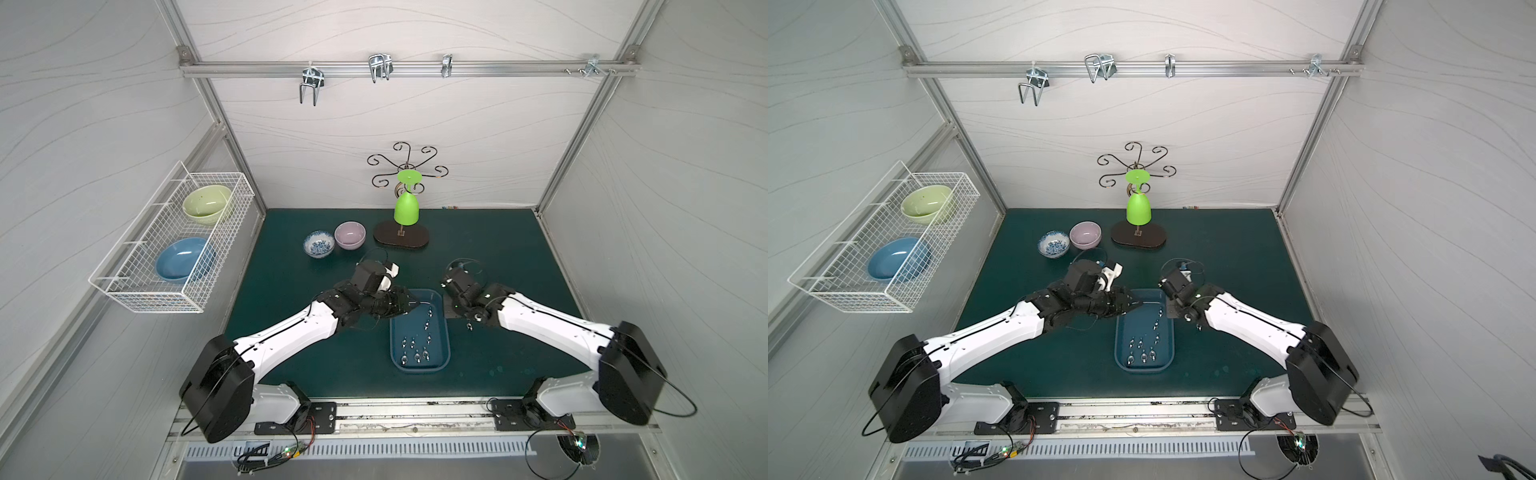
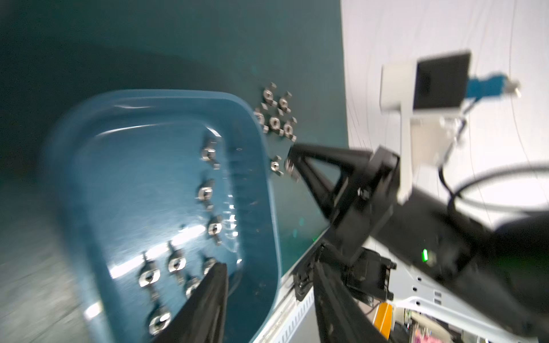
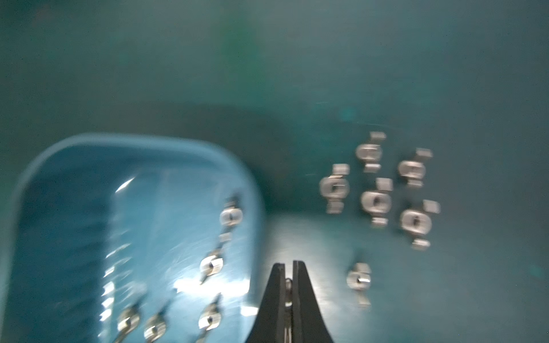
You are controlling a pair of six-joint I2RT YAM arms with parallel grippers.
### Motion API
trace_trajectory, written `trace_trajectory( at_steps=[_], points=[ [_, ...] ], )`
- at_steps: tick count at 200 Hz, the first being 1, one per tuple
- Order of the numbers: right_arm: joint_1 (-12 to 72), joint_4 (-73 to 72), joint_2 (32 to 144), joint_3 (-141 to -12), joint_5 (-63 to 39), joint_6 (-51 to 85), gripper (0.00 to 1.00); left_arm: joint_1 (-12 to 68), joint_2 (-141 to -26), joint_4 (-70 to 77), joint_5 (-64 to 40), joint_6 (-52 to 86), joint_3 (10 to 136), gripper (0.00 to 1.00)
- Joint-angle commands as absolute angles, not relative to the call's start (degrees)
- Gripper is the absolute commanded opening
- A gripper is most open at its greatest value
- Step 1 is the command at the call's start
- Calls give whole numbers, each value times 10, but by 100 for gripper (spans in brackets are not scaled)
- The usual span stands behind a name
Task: Take out the wing nut from the storage box
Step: Place the wing nut at the center of the board.
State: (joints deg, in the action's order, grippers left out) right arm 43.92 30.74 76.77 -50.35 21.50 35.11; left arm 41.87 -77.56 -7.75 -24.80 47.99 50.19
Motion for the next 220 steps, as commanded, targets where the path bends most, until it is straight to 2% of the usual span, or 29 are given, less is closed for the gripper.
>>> trace_trajectory(
  at_steps=[1,43,87,220],
  points=[
    [400,348,744,-462,205,350,0,457,-823,-45,-246,472,539,51],
    [333,324,750,-407,174,353,0,518,-917,-12,-270,487,610,50],
    [321,323,764,-391,162,366,1,535,-964,8,-286,495,632,51],
    [321,333,820,-415,146,358,8,534,-968,6,-285,495,617,51]
  ],
)
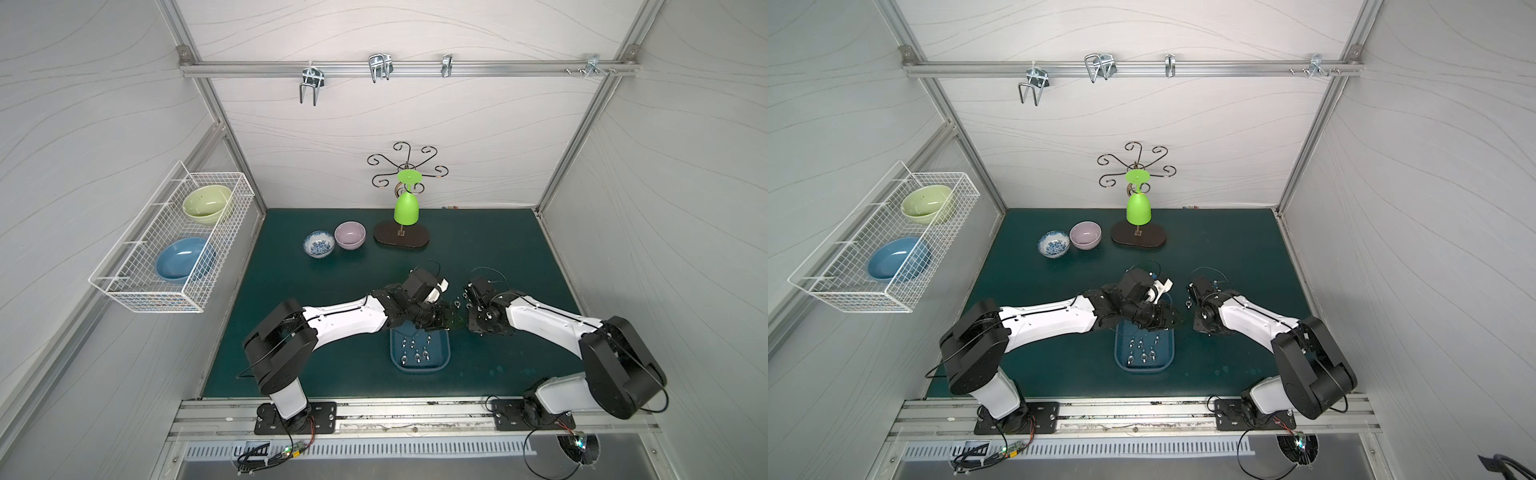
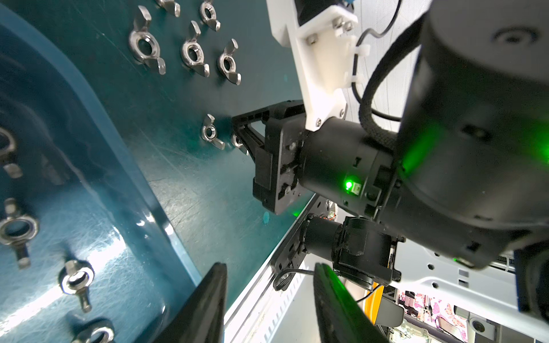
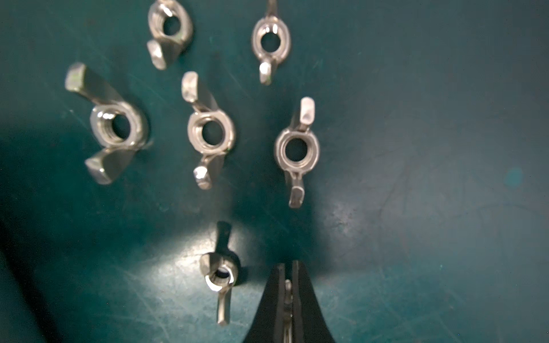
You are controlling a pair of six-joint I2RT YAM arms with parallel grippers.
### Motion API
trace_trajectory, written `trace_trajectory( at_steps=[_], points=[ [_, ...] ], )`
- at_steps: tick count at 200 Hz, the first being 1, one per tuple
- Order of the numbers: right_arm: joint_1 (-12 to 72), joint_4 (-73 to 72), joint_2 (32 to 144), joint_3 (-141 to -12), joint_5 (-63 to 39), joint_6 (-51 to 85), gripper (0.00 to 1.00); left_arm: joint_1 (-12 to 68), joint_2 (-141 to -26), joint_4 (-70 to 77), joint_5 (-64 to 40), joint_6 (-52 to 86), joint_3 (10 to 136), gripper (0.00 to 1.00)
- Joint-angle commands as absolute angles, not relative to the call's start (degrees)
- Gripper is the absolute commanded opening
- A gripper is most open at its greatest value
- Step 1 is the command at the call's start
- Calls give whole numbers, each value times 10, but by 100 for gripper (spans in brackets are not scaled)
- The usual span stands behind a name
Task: Take out the wing nut from the storage box
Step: Place the wing nut at the center of the board, then pick up the wing nut from the storage box.
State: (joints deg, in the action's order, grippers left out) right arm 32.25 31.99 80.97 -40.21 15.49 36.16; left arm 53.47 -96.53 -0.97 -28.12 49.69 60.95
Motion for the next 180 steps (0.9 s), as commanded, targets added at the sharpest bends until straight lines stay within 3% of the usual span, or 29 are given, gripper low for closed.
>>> trace_trajectory(
  at_steps=[1,72,104,155,180],
  points=[
    [320,333,820,-415,146,358,8,534,-968,5,-285,495,618,51],
    [323,337,807,-409,152,361,20,534,-958,-11,-279,488,611,51],
    [341,354,732,-413,181,365,26,531,-938,-23,-266,481,605,51],
    [434,402,662,-499,241,339,34,452,-873,-55,-266,462,562,52],
    [524,414,659,-520,365,351,40,401,-822,-68,-265,461,515,52]
  ],
)
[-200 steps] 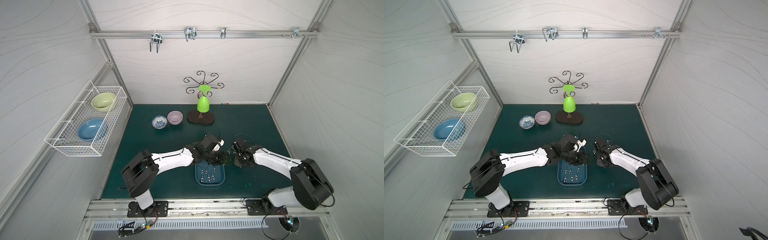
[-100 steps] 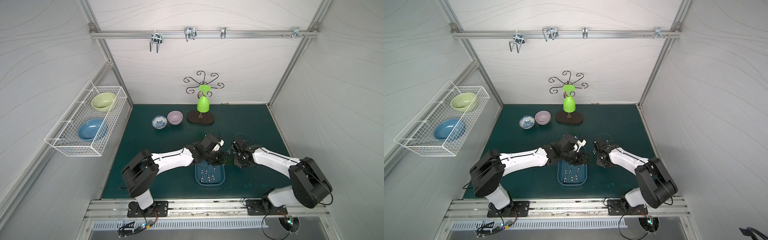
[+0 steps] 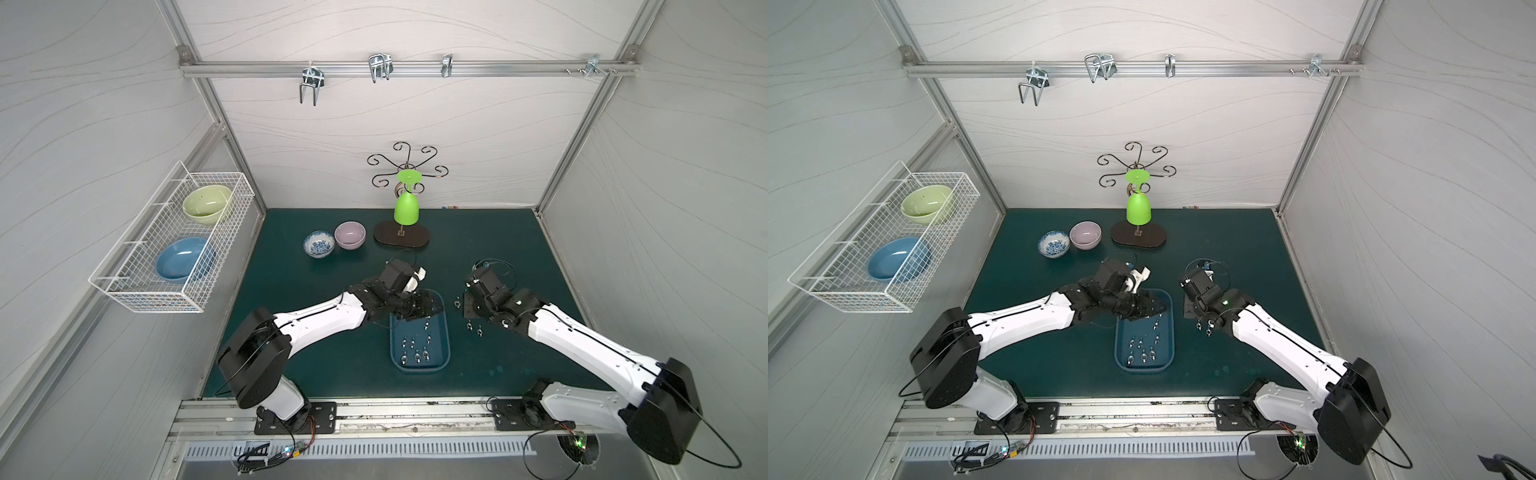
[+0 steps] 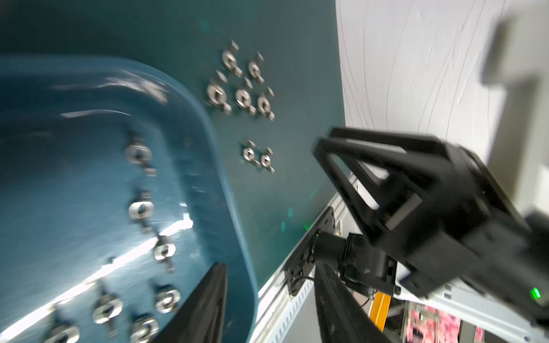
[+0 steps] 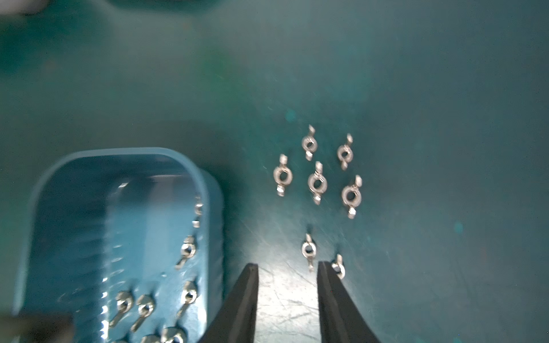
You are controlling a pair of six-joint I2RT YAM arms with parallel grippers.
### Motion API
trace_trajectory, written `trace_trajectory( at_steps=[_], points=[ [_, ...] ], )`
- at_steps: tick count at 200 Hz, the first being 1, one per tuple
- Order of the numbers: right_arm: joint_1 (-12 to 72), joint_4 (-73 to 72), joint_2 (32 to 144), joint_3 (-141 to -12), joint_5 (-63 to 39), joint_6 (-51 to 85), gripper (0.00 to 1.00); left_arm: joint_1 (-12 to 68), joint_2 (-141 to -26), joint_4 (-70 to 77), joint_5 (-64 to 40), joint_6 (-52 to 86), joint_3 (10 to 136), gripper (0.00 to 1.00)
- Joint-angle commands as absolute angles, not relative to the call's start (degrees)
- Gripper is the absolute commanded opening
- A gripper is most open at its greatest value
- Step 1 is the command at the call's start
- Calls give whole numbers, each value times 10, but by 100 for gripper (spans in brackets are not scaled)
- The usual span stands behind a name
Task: Take out the wing nut from the storage box
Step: Pick up the wing nut from the storage box.
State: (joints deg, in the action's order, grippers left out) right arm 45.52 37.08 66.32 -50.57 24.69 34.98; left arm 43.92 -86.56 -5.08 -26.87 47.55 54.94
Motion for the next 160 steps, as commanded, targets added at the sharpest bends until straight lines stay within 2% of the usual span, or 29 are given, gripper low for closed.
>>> trace_trajectory(
  at_steps=[1,20,35,52,59,69,78,87,105,125,160],
  points=[
    [528,414,659,-521,370,352,40,399,-820,-69,-264,461,513,52],
    [572,411,653,-534,426,358,47,359,-775,-90,-257,459,481,53],
    [579,363,644,-517,439,341,45,328,-739,-97,-245,460,454,54],
    [551,302,637,-491,402,330,17,299,-706,-104,-235,461,432,54],
    [528,292,639,-487,359,334,13,292,-696,-107,-230,462,426,55],
    [495,278,649,-489,284,321,1,284,-686,-109,-222,463,420,55],
    [491,277,658,-494,270,316,0,281,-680,-111,-215,463,417,55],
    [500,269,668,-499,267,298,2,280,-679,-112,-211,463,415,56],
    [528,281,707,-523,274,289,17,280,-689,-115,-209,463,413,56],
    [556,291,768,-545,252,290,24,280,-710,-115,-210,466,414,56],
    [586,281,847,-565,193,315,30,279,-743,-80,-235,484,413,56]
  ],
)
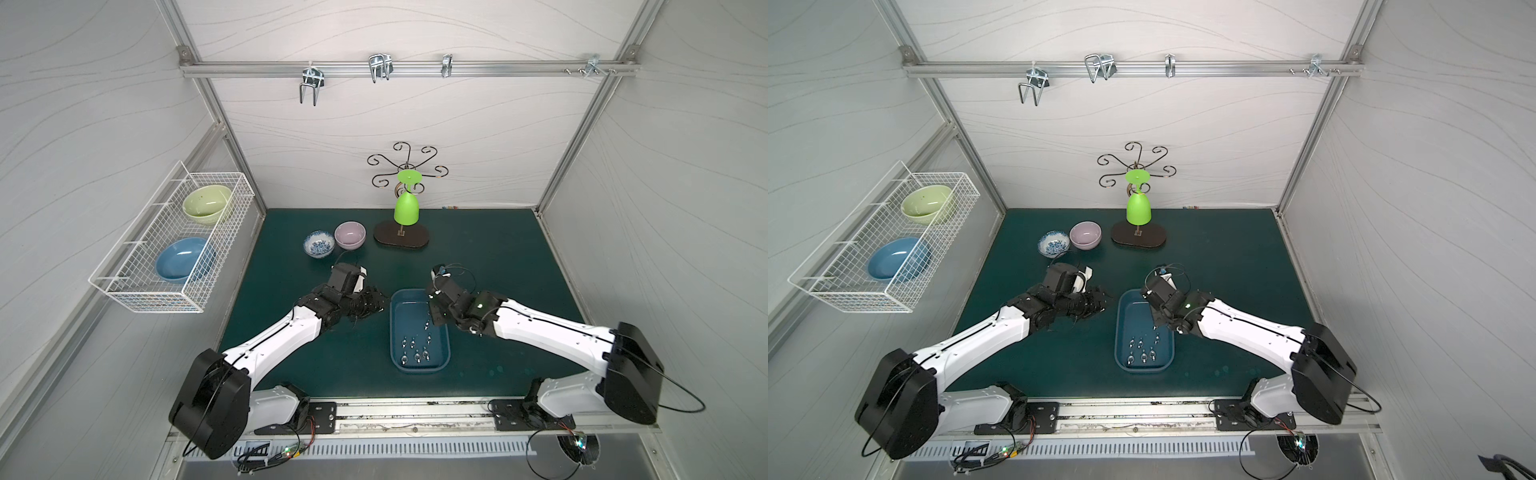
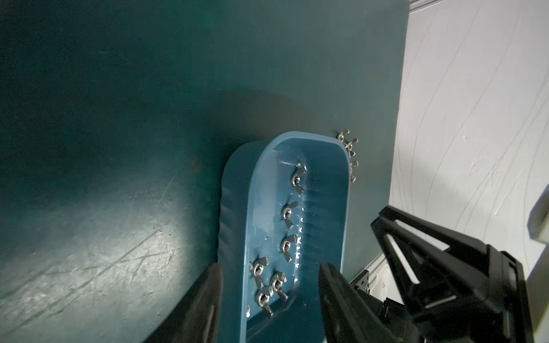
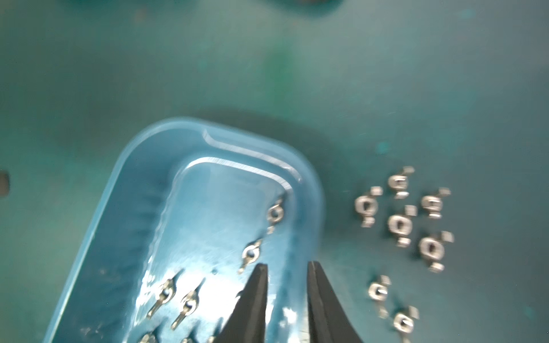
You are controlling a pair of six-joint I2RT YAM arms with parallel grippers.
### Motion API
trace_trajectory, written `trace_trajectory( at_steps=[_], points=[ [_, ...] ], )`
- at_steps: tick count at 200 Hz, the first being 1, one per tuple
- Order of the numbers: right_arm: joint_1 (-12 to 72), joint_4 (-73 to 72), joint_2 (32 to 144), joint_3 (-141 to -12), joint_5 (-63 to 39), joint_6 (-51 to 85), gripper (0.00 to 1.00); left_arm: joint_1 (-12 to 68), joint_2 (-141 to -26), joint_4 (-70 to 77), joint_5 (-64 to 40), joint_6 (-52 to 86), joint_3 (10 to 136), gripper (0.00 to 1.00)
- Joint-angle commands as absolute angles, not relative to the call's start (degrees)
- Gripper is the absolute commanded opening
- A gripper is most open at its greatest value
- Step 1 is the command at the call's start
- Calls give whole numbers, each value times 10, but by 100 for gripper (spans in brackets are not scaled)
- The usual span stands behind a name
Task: Take out the wing nut from the storage box
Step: Pick up the wing nut from the storage box.
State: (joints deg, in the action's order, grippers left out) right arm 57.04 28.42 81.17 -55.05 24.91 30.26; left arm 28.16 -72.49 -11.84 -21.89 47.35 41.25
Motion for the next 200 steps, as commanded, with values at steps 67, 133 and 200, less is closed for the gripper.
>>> trace_trajectory(
  at_steps=[67,133,200],
  points=[
    [633,281,933,-600,109,343,32,279,-759,-61,-250,493,400,55],
    [654,313,978,-616,124,408,30,279,-758,-53,-253,491,388,55],
    [659,322,991,-615,137,435,30,279,-756,-50,-254,490,385,55]
  ],
)
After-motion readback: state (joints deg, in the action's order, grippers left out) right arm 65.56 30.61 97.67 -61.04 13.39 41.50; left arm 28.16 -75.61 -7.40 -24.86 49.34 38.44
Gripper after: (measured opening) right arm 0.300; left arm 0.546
